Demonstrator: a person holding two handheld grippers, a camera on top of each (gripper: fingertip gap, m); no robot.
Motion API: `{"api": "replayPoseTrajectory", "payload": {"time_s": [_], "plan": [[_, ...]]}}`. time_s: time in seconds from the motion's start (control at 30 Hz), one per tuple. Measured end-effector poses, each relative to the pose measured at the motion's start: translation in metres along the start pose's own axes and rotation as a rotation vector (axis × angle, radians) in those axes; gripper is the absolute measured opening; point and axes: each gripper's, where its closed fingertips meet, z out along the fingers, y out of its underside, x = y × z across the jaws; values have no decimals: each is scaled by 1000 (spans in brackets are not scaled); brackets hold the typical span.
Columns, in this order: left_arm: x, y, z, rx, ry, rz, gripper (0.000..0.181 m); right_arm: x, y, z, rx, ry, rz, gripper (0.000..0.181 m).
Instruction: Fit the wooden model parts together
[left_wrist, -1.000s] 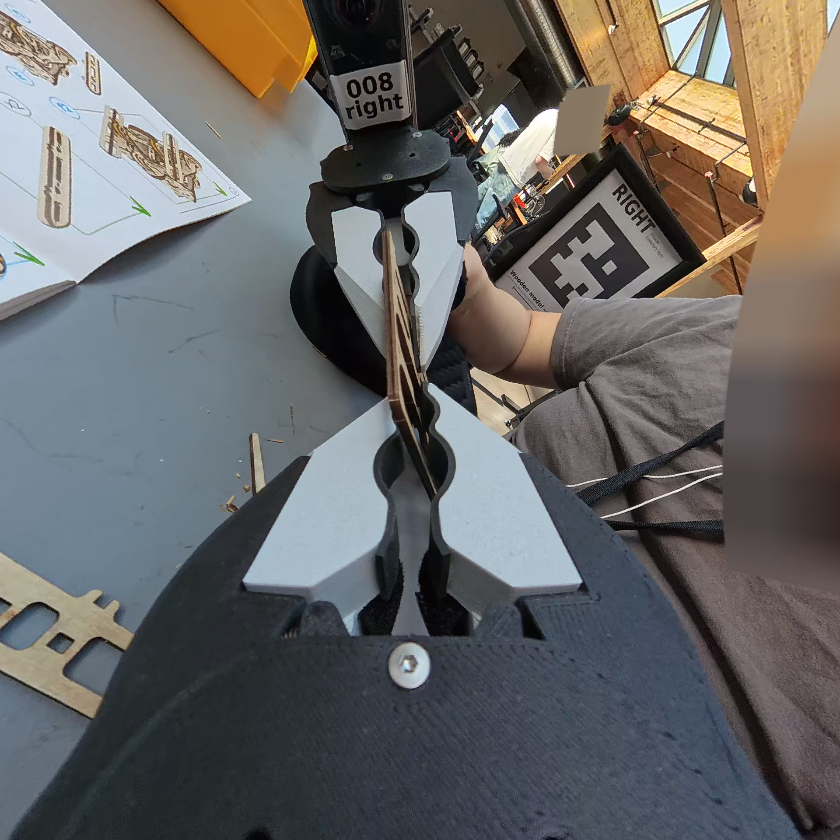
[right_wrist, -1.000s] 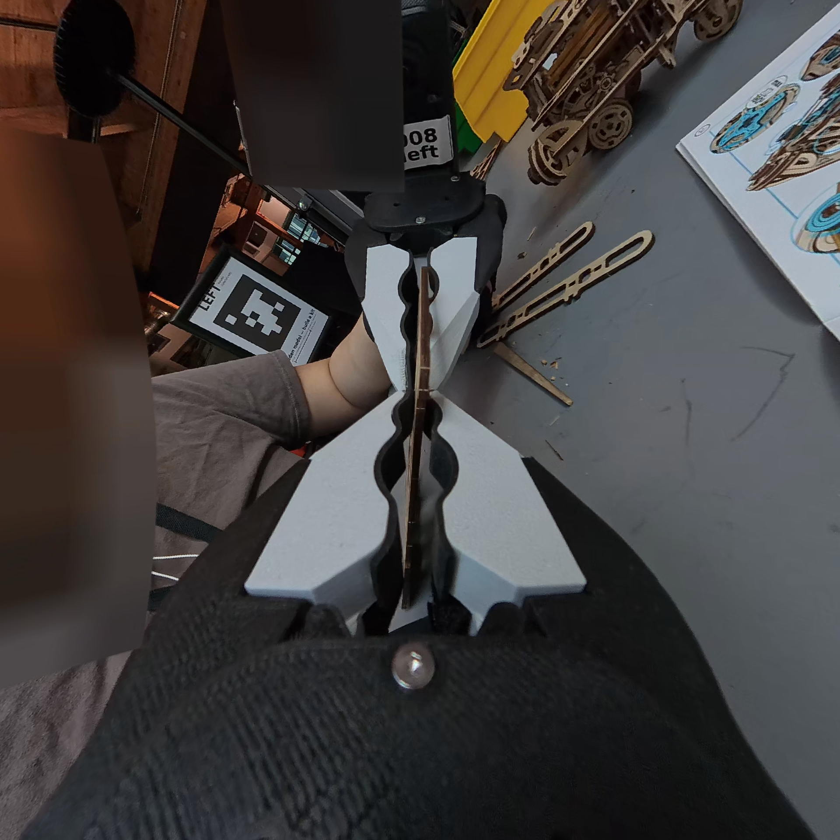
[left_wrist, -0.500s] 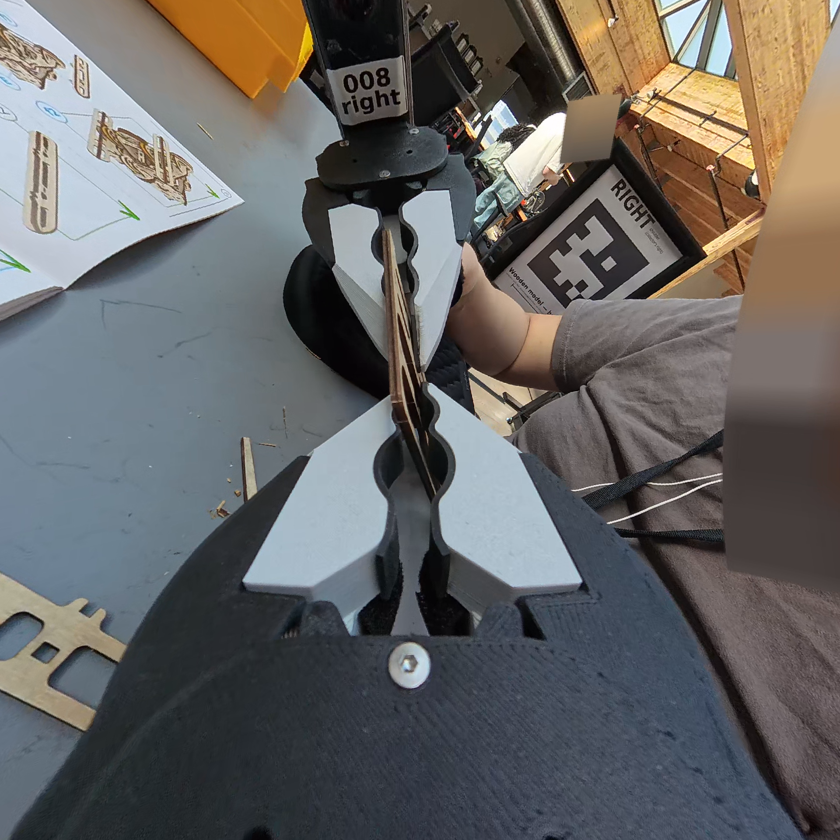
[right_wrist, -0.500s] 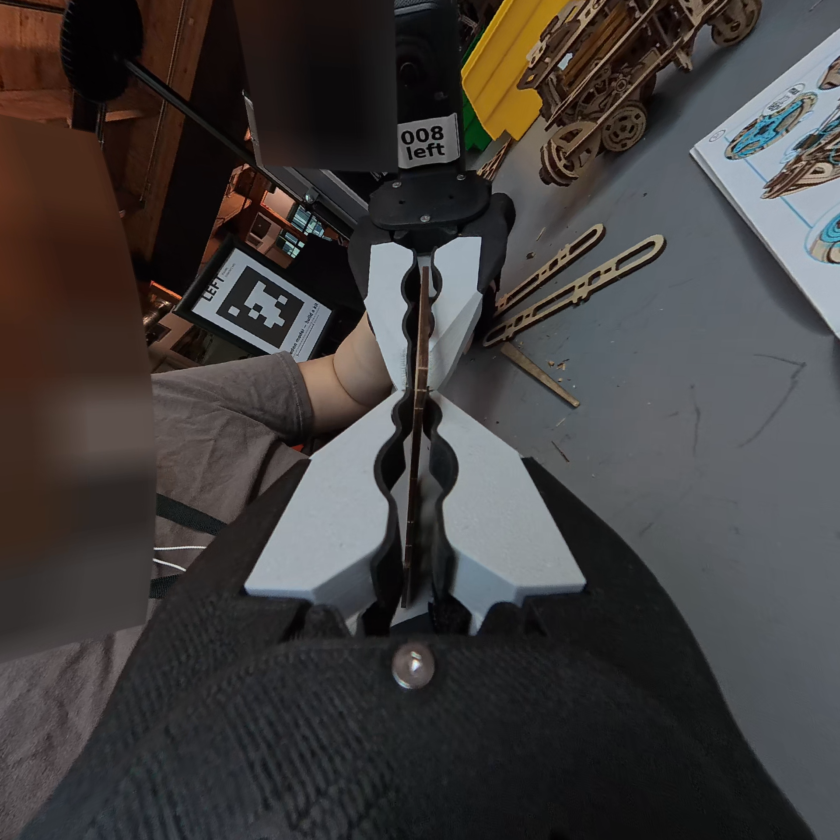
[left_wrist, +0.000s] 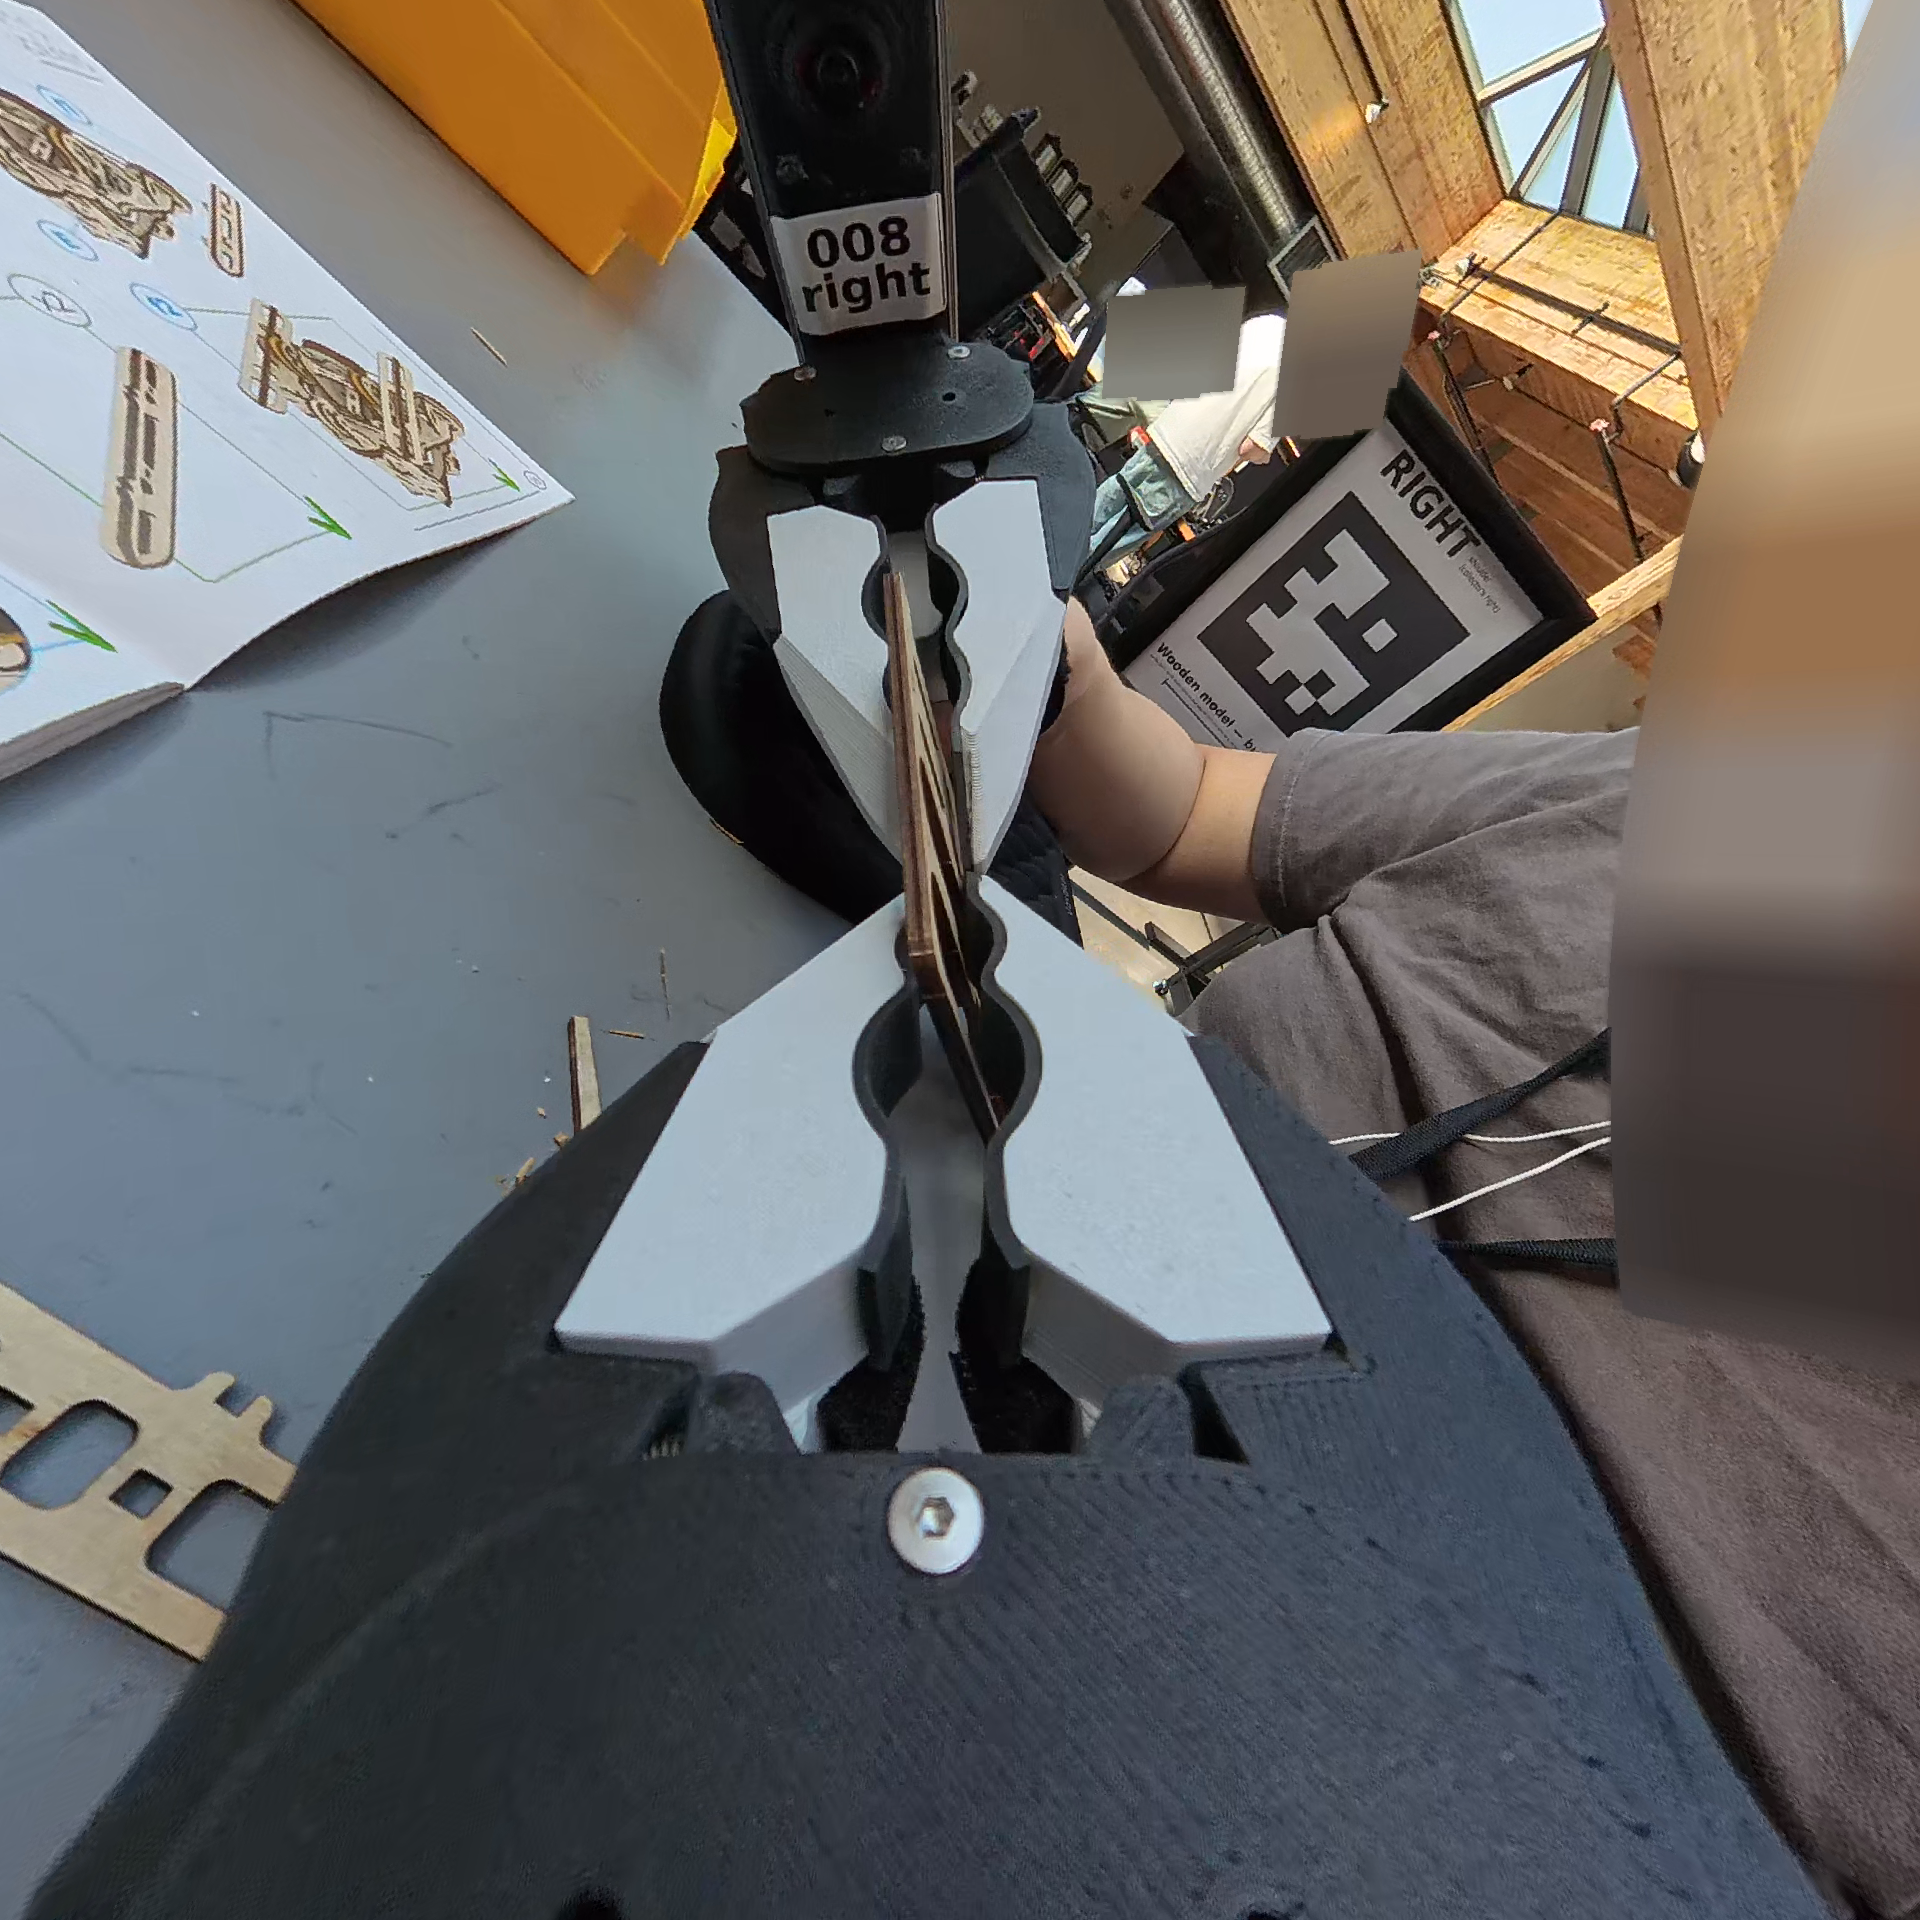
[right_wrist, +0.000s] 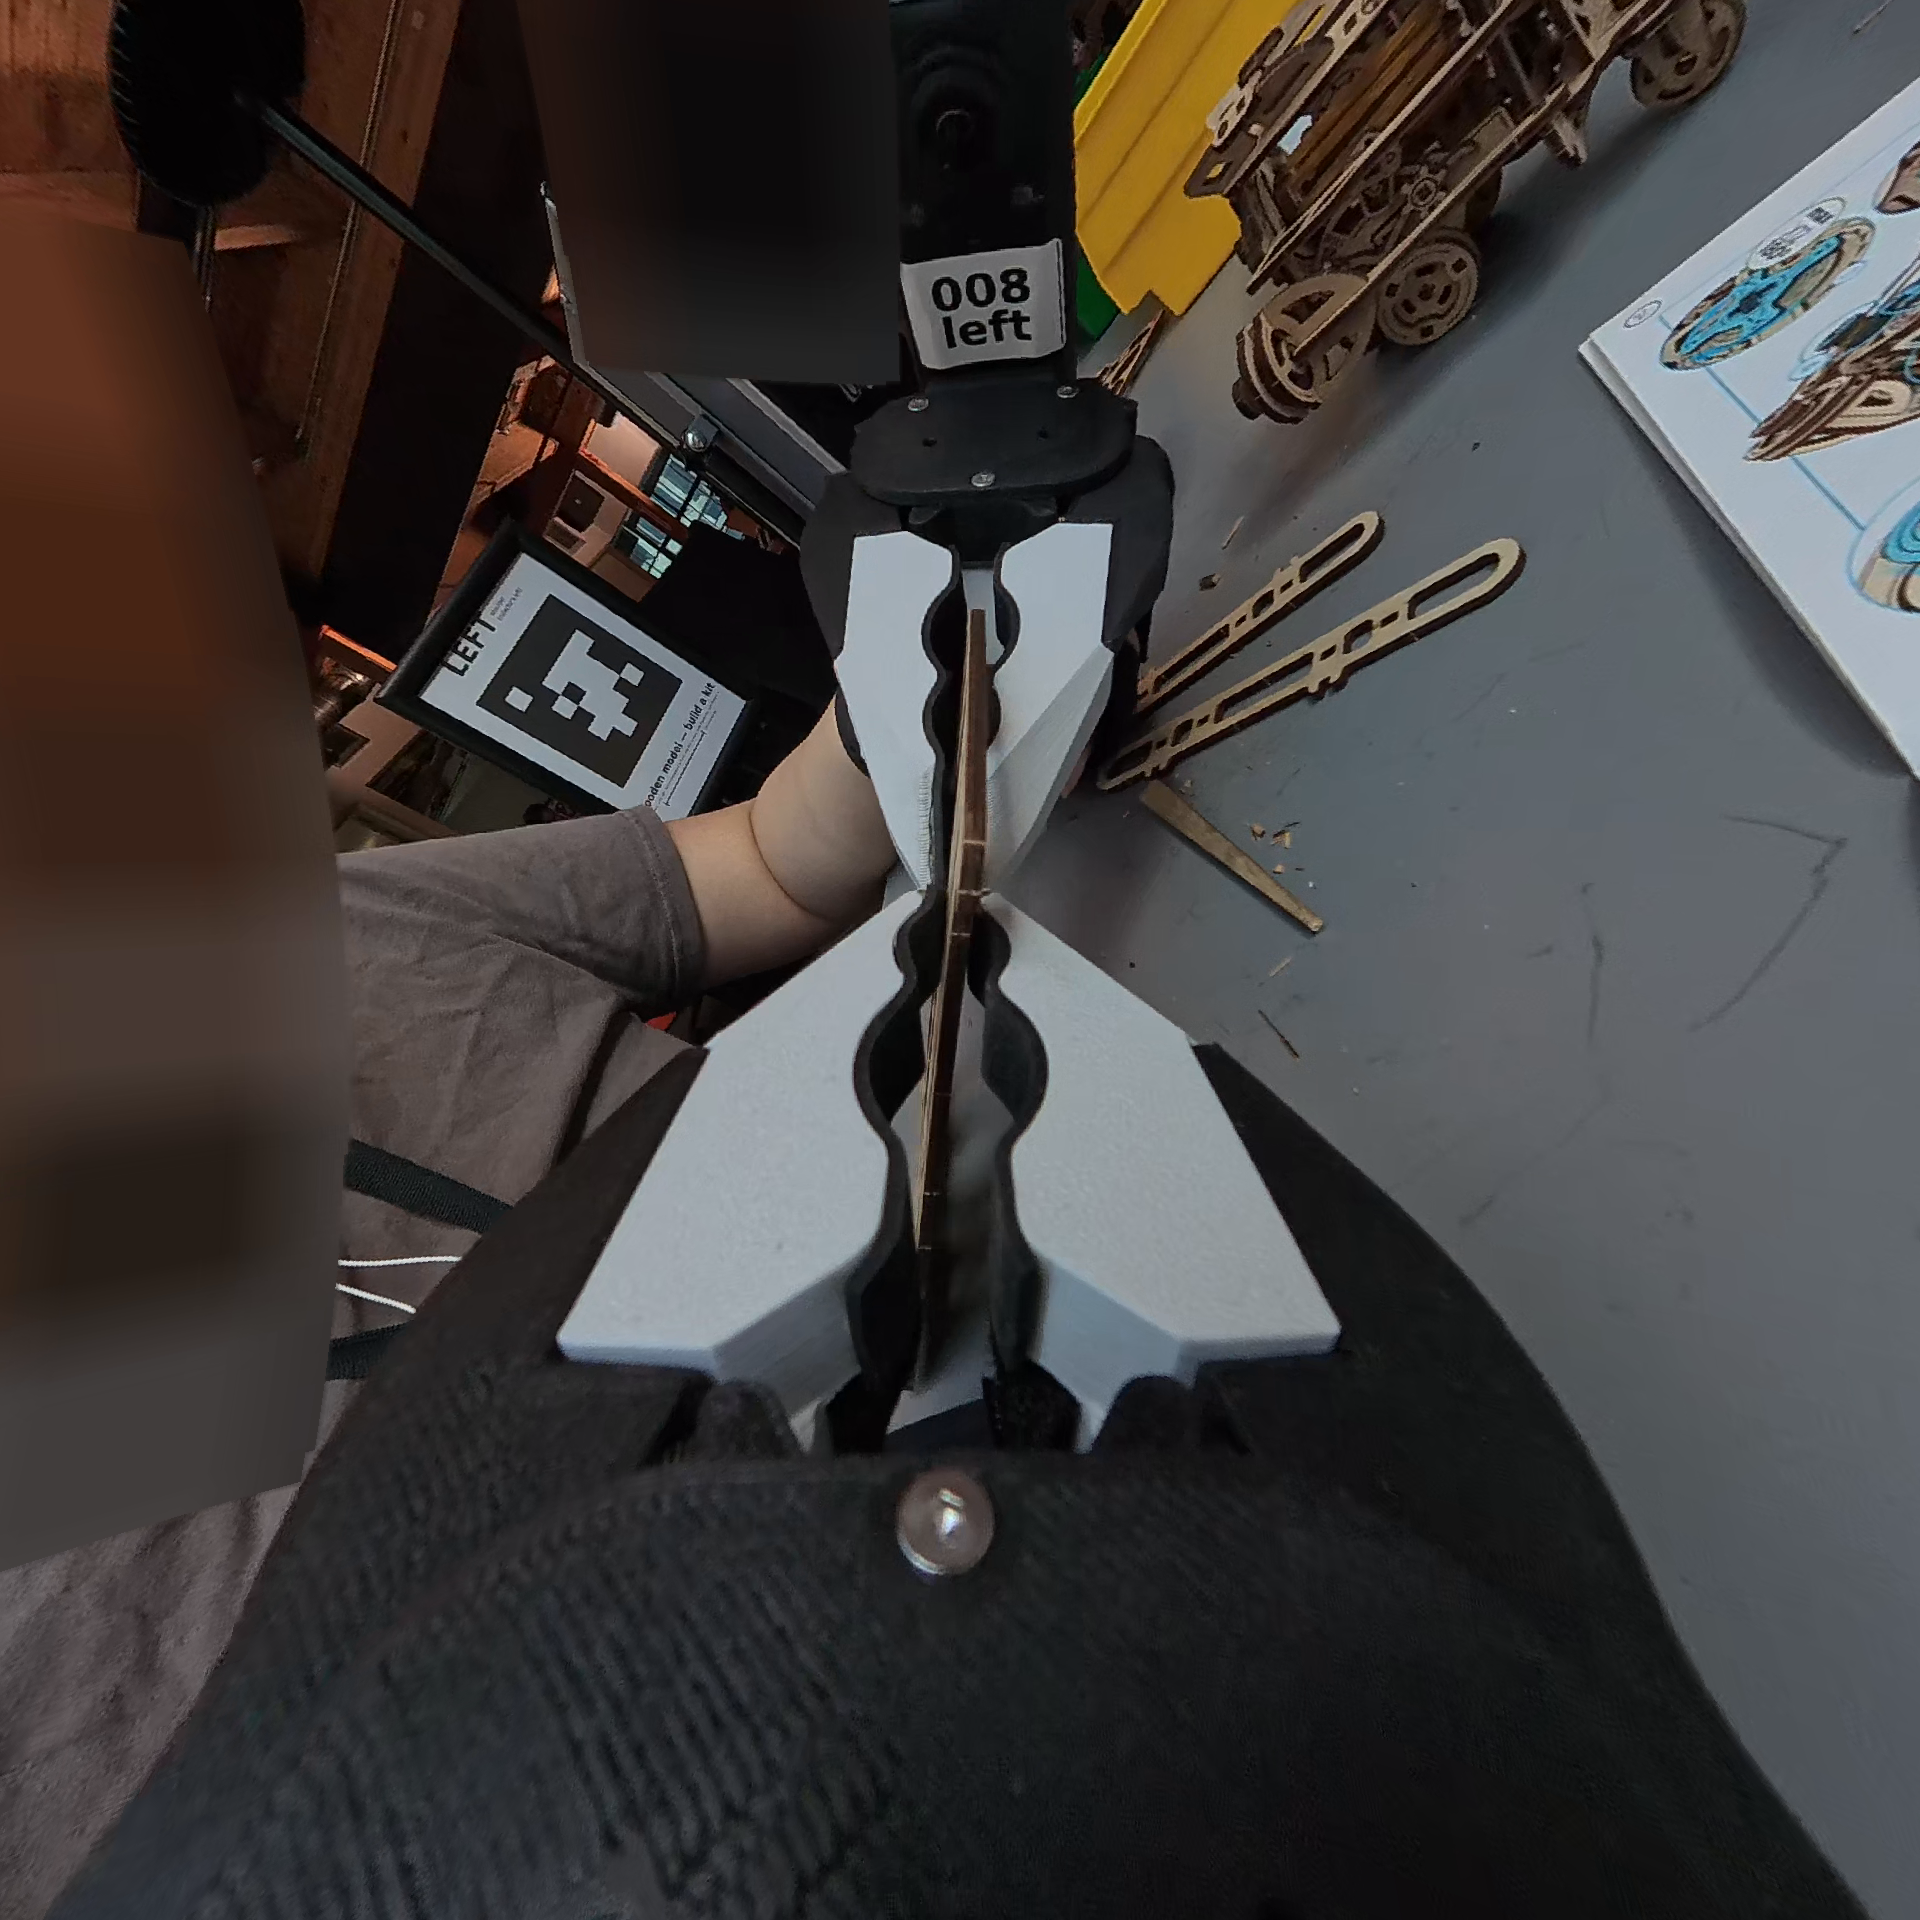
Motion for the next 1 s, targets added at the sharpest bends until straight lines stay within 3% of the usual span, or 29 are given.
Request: {"api": "replayPoseTrajectory", "payload": {"time_s": [1.0], "plan": [[3, 3, 1, -28, 4, 2, 0, -1, 0, 1, 0, 21, -41, 1]]}}
